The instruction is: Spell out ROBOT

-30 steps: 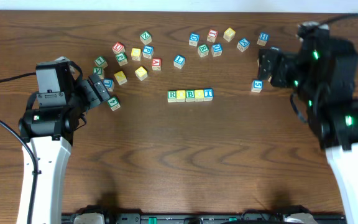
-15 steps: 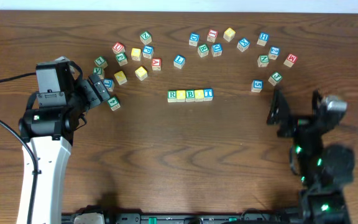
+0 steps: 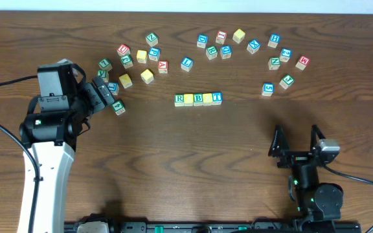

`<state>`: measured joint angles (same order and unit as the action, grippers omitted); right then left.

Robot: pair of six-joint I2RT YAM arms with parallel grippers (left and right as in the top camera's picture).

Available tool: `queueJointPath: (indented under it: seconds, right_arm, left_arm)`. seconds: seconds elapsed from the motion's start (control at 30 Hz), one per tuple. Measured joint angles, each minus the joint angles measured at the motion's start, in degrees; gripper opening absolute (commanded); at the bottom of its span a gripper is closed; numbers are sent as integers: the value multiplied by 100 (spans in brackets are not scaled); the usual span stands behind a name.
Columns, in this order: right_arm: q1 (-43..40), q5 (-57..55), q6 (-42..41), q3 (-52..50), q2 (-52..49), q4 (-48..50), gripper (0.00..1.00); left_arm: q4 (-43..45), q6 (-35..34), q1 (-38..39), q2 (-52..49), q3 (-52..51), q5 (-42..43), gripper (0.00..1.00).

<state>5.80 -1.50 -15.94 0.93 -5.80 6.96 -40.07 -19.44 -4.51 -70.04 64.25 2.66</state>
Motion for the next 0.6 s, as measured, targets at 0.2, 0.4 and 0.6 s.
queueJointPath:
  seconds: [0.2,0.4,0.6]
  right_arm:
    - [0,-2,-13,-42,173,-640,99]
    - [0,7,-11,-55,245,-1091,99]
    - [0,9,-11,-55,249,-1093,99]
  left_arm:
    - [0,0,0,0,0,0,99]
    - [-2,0,0,0,0,0,99]
    - [0,0,0,0,0,0,99]
